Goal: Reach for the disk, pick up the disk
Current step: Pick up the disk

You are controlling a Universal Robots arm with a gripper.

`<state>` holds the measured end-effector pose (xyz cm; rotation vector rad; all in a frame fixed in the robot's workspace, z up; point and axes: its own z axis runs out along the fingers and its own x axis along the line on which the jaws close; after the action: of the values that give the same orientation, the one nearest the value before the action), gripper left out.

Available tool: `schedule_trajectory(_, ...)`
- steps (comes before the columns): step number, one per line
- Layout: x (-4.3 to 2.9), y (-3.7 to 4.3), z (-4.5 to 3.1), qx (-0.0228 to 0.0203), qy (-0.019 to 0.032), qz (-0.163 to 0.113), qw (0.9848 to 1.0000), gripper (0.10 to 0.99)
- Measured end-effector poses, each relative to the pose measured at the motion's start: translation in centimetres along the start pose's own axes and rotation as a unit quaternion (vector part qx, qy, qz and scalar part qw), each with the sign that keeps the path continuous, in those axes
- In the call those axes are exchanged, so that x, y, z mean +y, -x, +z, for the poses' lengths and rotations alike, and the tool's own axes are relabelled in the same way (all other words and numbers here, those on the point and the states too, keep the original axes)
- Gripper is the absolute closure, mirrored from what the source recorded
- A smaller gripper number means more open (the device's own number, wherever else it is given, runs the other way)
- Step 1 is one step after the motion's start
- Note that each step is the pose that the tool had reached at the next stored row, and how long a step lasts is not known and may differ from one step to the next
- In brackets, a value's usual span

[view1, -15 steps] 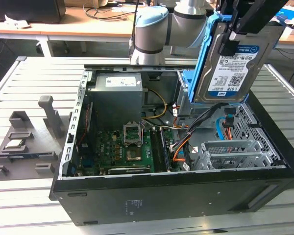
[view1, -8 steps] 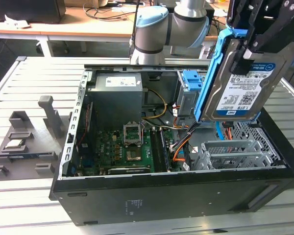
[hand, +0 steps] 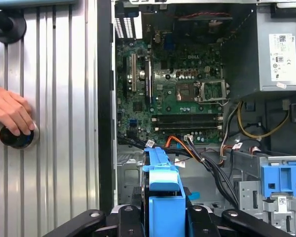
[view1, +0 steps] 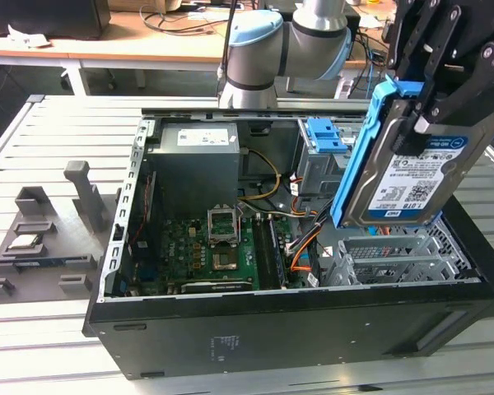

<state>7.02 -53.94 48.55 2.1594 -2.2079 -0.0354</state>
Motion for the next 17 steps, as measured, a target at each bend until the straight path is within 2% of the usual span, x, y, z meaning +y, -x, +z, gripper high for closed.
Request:
schedule_trajectory(2,-0.23,-0.19,0.4,0.0,0.0,0.0,1.0,0.722)
schedule_trajectory(6,-1.44,-0.28,1.31,0.0,0.0,0.001,1.0,0.722)
schedule_trajectory(11,-2.51,-0.23,2.48,0.0001,0.0006,0.001,1.0,0.722)
schedule_trajectory(16,-3.18,0.17,4.13,0.0,0.0022,0.001,1.0,0.722)
schedule_trajectory(17,-3.18,0.19,4.15,0.0,0.0022,0.001,1.0,0.722)
